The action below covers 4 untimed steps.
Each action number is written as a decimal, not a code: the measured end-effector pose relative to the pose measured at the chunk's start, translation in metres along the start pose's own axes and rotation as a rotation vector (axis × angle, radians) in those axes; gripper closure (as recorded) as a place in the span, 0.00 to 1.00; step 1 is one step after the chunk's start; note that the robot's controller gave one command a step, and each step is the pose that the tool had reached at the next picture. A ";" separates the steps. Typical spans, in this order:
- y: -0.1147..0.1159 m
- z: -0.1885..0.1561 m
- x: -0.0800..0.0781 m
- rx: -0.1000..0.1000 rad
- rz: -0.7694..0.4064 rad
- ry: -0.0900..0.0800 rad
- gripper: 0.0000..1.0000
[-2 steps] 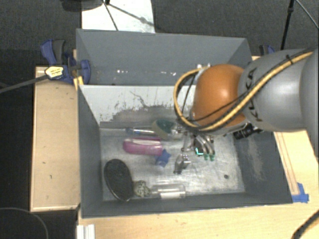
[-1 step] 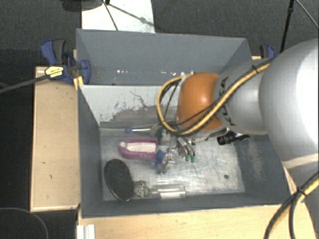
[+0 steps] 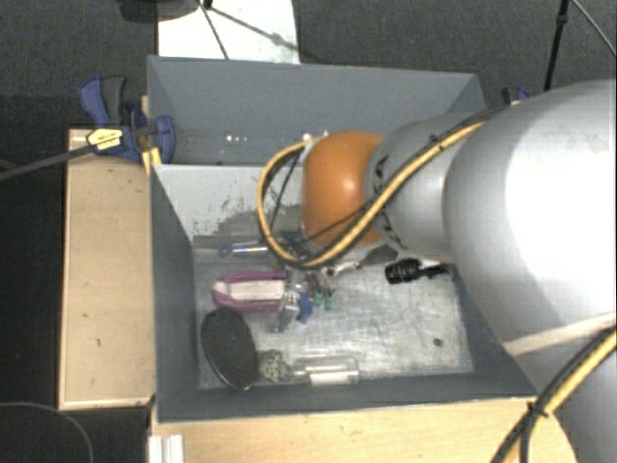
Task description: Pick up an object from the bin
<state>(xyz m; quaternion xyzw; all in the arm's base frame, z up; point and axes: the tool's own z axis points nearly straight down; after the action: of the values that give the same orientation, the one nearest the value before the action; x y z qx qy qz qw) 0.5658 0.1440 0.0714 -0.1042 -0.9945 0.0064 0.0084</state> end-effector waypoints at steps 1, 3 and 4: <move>0.001 -0.002 -0.003 -0.008 0.002 -0.012 1.00; -0.081 -0.116 -0.028 -0.013 -0.367 -0.022 0.00; -0.067 -0.015 -0.028 -0.015 -0.279 -0.034 0.00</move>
Offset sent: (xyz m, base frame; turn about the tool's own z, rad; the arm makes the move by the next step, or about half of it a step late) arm 0.0000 0.0000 0.0000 0.0000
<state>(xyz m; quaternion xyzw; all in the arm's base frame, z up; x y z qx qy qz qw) 0.5797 0.0725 0.0867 0.0353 -0.9993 -0.0006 -0.0083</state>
